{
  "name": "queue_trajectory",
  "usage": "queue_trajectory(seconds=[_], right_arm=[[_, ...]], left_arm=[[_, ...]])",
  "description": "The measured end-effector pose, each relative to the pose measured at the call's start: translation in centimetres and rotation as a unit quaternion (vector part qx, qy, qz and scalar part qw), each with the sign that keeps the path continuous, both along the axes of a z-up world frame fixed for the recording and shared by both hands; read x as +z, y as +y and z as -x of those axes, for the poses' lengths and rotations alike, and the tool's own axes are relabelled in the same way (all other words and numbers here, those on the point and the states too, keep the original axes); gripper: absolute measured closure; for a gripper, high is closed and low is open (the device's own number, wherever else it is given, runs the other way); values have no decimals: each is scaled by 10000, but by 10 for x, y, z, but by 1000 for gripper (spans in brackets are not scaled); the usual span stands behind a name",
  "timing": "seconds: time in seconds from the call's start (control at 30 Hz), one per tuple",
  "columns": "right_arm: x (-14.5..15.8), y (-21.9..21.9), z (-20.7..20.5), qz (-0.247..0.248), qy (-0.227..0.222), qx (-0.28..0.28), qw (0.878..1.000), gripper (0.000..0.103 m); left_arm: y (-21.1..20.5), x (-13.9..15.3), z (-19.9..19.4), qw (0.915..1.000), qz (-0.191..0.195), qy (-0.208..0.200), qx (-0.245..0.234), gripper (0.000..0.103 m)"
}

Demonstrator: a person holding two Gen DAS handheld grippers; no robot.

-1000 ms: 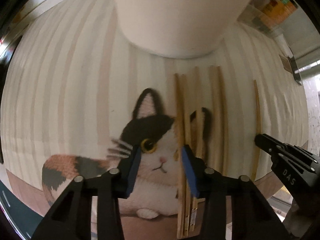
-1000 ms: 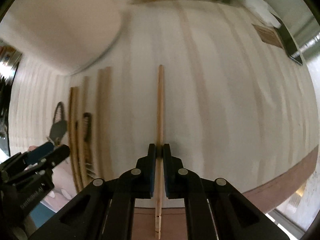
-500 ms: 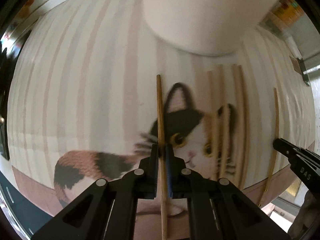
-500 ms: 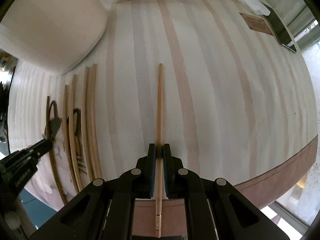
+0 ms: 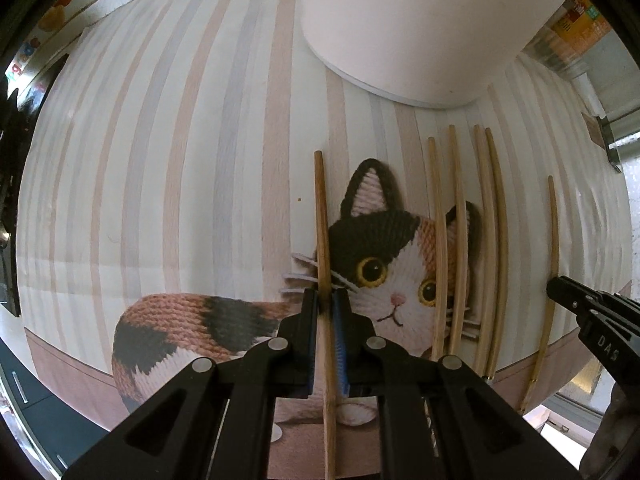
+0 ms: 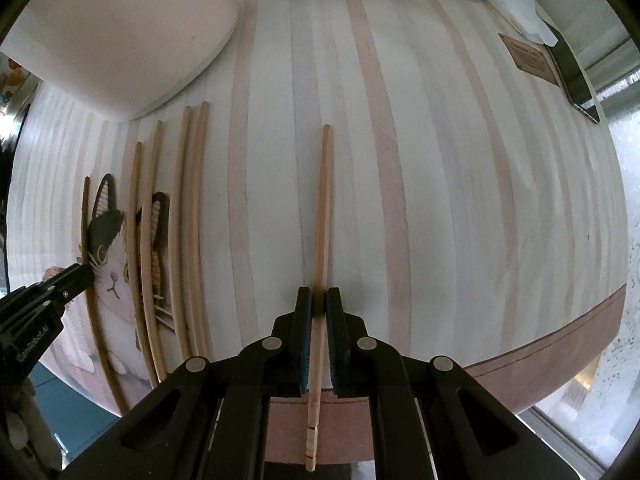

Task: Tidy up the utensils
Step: 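Grasp a chopstick with the left tool while the right tool grasps another, then lift both chopsticks and lower them into the pink holder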

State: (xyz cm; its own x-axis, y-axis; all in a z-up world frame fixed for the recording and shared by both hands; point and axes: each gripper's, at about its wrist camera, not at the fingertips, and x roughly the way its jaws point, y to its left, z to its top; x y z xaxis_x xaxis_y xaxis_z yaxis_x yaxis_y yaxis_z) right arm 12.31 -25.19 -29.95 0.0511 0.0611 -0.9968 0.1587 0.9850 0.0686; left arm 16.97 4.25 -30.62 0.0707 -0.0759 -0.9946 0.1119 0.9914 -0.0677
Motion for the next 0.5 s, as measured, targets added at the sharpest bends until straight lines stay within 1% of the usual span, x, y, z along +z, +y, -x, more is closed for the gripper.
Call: queue_trajectory(seconds=[0.03, 0.1, 0.2, 0.3, 0.43, 0.5], right_arm=[[-1, 3, -4, -5, 8, -10, 10000, 95], [-3, 5, -8, -6, 6, -6, 10000, 95], [-4, 6, -9, 18, 7, 21, 10000, 95], [-11, 8, -12, 70, -9, 68, 10000, 95], [-13, 16, -14, 145, -31, 80, 9999, 95], [-15, 18, -13, 107, -72, 4, 9999, 96]], left_arm=[[0, 0, 1, 10000, -11, -7, -2, 96], [-19, -3, -5, 10000, -27, -12, 5, 96], [-28, -5, -6, 10000, -50, -23, -12, 96], [-34, -3, -6, 10000, -82, -39, -36, 96], [-38, -4, -5, 9998, -152, -91, -58, 98], [-41, 2, -3, 9995, -246, -209, -36, 99]])
